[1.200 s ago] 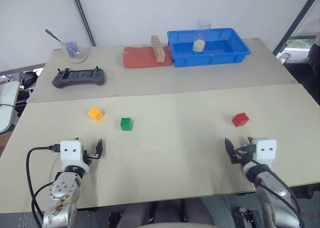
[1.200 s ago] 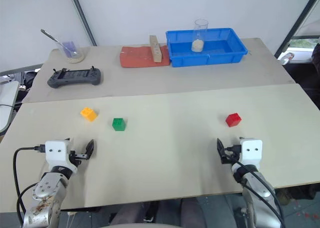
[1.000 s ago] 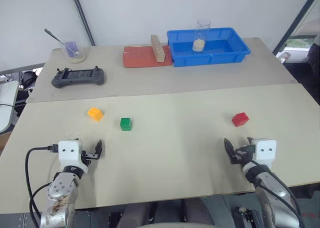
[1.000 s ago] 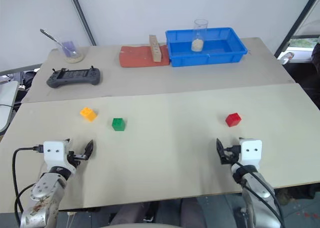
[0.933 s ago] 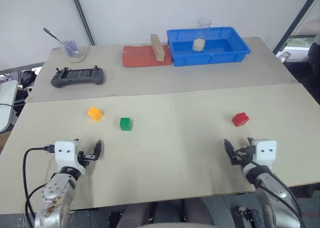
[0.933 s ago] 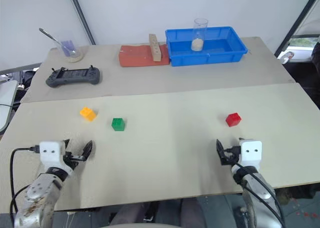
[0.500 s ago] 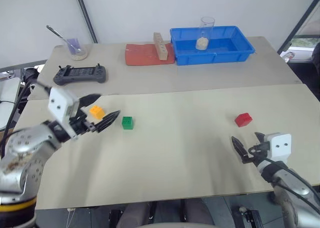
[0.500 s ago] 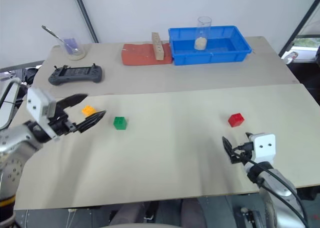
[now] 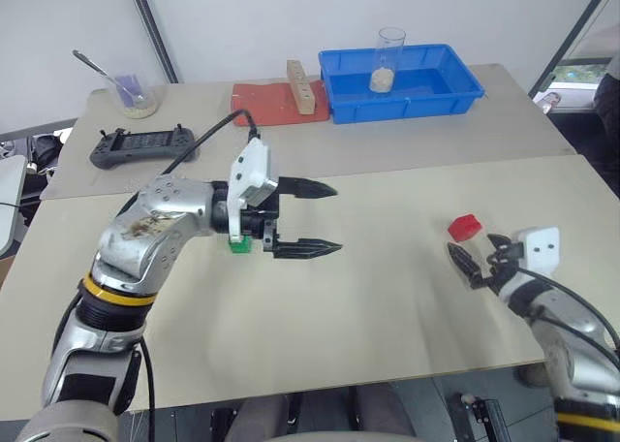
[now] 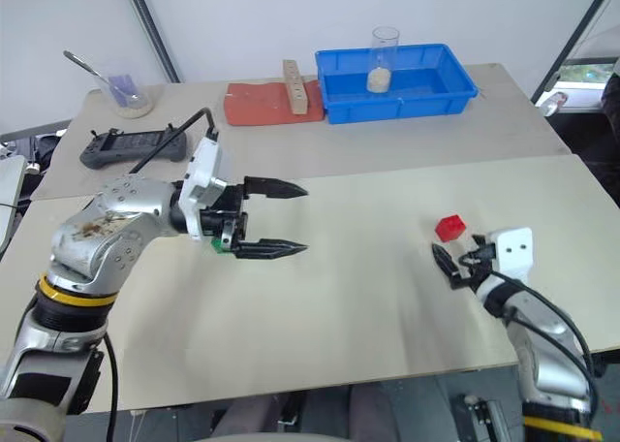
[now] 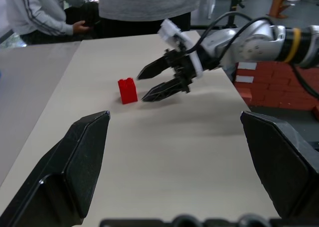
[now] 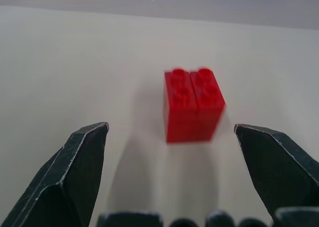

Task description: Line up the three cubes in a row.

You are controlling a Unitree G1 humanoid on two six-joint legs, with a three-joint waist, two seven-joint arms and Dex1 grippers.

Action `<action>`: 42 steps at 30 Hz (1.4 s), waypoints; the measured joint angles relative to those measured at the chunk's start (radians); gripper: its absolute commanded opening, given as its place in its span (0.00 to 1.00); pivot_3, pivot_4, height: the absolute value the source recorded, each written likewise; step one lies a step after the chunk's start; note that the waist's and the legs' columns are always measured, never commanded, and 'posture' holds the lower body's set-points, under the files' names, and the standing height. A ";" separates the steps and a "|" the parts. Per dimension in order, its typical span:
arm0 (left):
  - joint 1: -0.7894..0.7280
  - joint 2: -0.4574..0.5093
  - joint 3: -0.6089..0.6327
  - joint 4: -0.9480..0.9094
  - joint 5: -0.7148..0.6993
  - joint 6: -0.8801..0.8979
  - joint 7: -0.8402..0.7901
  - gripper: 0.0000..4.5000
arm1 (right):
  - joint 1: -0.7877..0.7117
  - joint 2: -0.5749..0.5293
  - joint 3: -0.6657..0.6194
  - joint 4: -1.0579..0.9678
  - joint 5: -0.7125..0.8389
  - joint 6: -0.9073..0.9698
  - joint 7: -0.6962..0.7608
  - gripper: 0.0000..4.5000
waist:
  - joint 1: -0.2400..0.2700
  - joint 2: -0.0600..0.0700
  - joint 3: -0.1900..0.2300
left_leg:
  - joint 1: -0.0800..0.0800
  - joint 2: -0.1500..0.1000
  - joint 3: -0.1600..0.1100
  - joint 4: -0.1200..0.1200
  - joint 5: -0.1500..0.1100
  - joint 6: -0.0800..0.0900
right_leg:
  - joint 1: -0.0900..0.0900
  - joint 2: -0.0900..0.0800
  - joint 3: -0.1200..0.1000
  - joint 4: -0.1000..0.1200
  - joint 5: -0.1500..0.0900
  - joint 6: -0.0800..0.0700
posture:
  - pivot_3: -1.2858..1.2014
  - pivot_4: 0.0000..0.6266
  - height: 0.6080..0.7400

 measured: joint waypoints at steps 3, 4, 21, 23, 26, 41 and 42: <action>-0.001 -0.015 -0.006 0.021 0.015 -0.008 -0.011 0.99 | -0.071 -0.003 0.015 0.092 -0.012 -0.015 0.017 1.00 | 0.000 0.000 0.000 | -0.001 0.000 0.000 0.000 0.000 0.001 | -0.001 0.000 0.001 0.000 0.000 0.000 | 0.52 0.24 1.00; -0.001 -0.018 -0.006 0.023 0.018 -0.009 -0.011 0.99 | -0.089 -0.003 0.016 0.117 -0.016 -0.021 0.021 1.00 | 0.001 0.000 0.000 | -0.002 0.000 0.000 0.000 0.000 0.001 | -0.002 0.000 0.001 0.000 0.000 -0.001 | 0.52 0.24 1.00; 0.039 0.004 0.025 0.017 0.047 -0.010 -0.019 1.00 | -0.155 -0.018 0.028 0.235 -0.045 -0.071 0.085 0.35 | 0.003 0.000 0.000 | -0.002 -0.001 0.000 0.000 0.000 0.000 | -0.004 0.000 0.002 0.003 0.001 -0.001 | 0.52 0.24 1.00; 0.039 0.006 0.028 0.017 0.051 -0.012 -0.020 1.00 | -0.155 -0.018 0.028 0.231 -0.045 -0.071 0.083 0.33 | 0.003 0.000 0.000 | -0.002 -0.001 0.000 0.000 0.000 0.000 | -0.004 0.000 0.002 0.003 0.001 -0.001 | 0.52 0.24 1.00; 0.045 0.014 0.030 0.018 0.056 -0.021 -0.028 1.00 | -0.153 -0.018 0.028 0.213 -0.045 -0.071 0.084 0.33 | 0.003 0.000 0.000 | -0.003 -0.001 0.000 0.000 0.000 0.000 | -0.004 0.000 0.002 0.004 0.001 -0.001 | 0.52 0.24 1.00; 0.204 0.088 0.087 0.036 0.095 -0.212 -0.128 1.00 | -0.446 -0.158 0.392 0.289 -0.028 -0.124 0.779 0.33 | -0.010 0.000 0.000 | -0.005 0.000 0.000 0.002 0.000 0.001 | -0.006 0.000 0.002 0.004 0.001 -0.001 | 0.52 0.24 1.00; 0.227 0.092 0.092 0.028 0.095 -0.215 -0.126 1.00 | -0.466 -0.155 0.405 0.310 -0.028 -0.138 0.810 0.33 | -0.010 0.000 0.000 | -0.005 0.000 0.000 0.002 -0.001 0.001 | -0.007 0.000 0.002 0.004 0.001 -0.001 | 0.52 0.24 1.00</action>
